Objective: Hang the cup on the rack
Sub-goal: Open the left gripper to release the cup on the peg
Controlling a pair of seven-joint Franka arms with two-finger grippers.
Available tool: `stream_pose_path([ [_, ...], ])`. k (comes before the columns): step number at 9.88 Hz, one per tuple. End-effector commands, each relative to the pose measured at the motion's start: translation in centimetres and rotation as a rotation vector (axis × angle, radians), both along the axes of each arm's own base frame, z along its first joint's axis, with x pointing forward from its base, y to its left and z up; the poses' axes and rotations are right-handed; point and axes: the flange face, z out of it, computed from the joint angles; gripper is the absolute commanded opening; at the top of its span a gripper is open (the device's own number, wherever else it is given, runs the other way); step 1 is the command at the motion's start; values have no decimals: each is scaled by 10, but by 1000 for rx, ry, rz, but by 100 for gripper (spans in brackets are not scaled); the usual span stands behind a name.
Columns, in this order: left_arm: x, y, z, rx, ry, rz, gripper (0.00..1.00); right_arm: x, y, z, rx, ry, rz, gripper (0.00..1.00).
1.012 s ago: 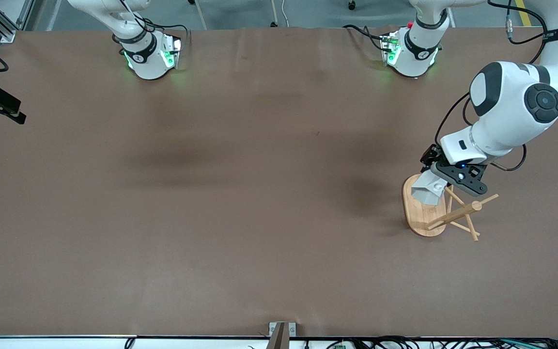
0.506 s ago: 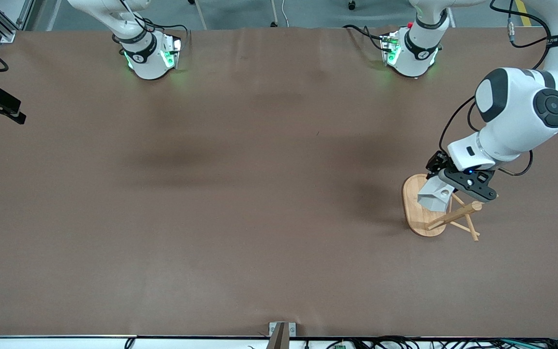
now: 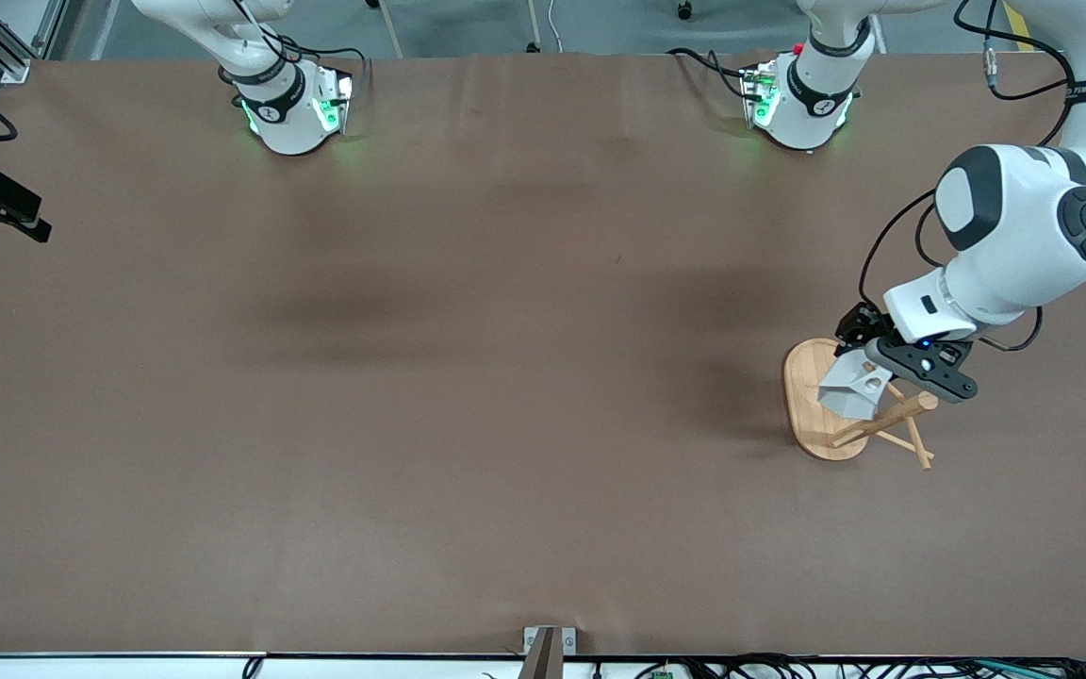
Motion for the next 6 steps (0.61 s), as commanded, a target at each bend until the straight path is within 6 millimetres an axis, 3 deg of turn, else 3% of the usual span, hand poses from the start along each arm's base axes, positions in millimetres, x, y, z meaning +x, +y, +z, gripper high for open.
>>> stream_pose_path([
  [1,9,6,-9,-8,-2,-3,32,2,-1,1,0,-3,-12,100],
  [2,10,10,-12,-8,1,6,99,2,-1,1,0,-3,-12,100],
  [5,9,11,-1,-13,-10,47,100,2,-1,1,0,-3,-12,100],
  [6,7,10,12,-18,-22,93,100,2,-1,1,0,-3,-12,100],
])
